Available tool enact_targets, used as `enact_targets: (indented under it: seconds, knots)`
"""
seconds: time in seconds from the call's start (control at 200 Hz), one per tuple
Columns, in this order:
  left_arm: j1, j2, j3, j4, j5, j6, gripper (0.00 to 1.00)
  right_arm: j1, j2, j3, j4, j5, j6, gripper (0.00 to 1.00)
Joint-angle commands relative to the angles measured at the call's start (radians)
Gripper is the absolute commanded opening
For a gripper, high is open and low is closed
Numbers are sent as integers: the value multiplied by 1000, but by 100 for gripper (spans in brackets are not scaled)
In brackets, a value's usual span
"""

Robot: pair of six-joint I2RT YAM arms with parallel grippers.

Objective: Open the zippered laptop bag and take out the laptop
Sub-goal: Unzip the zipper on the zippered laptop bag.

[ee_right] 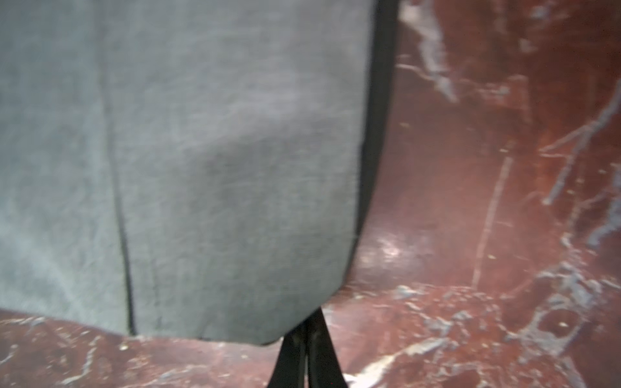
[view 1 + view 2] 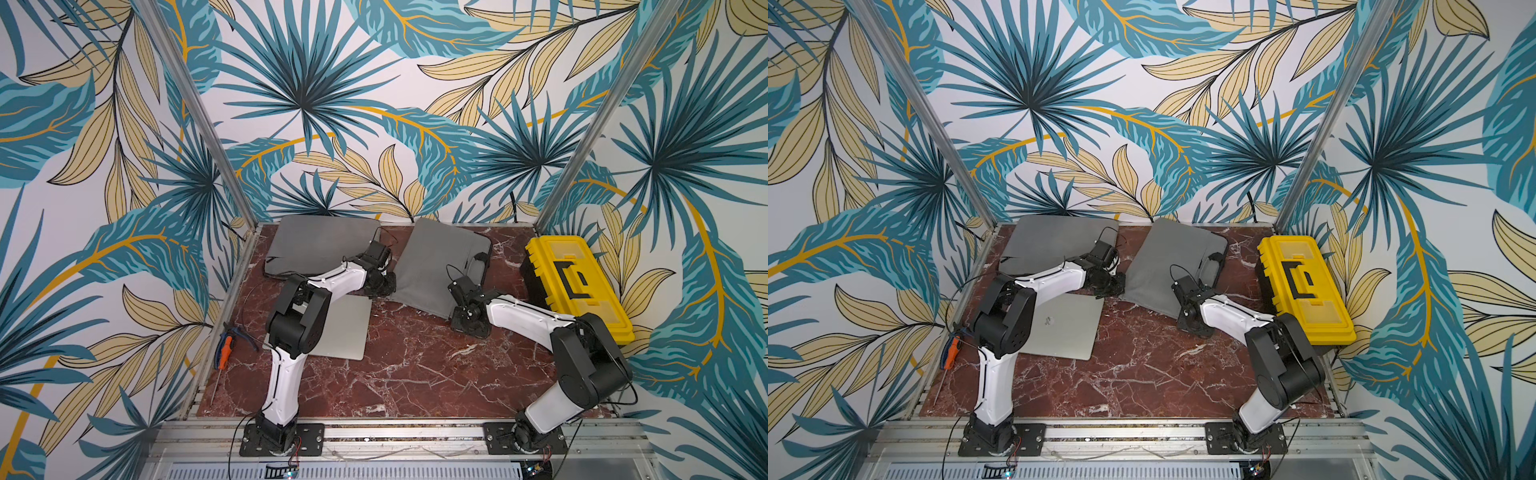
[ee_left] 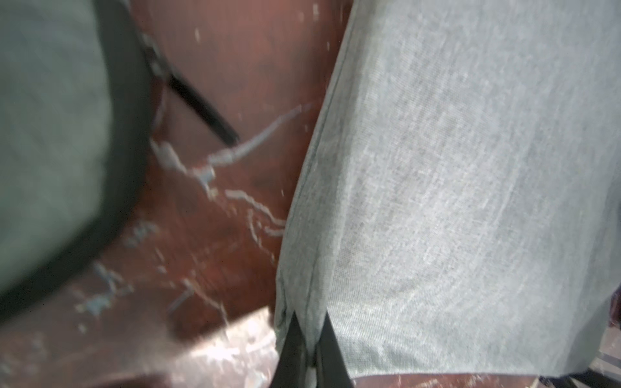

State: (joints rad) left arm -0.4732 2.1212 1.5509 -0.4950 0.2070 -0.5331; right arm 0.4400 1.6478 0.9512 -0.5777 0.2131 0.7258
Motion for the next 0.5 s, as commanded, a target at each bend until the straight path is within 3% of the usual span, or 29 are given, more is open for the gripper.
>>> enact_targets:
  seconds: [0.0,0.16,0.33,0.496]
  knots:
    - [31,32,85,44,-61,51,0,45,53,39,-16,-8,14,0]
    - [69,83,158,91,-11,42,2,87,83,62,27,-44,48,0]
    - [77,112,222,121,69,20,24,97,95,79,50,-56,48,0]
    - [77,47,142,123,68,-18,47,95,94,92,49,-39,37,0]
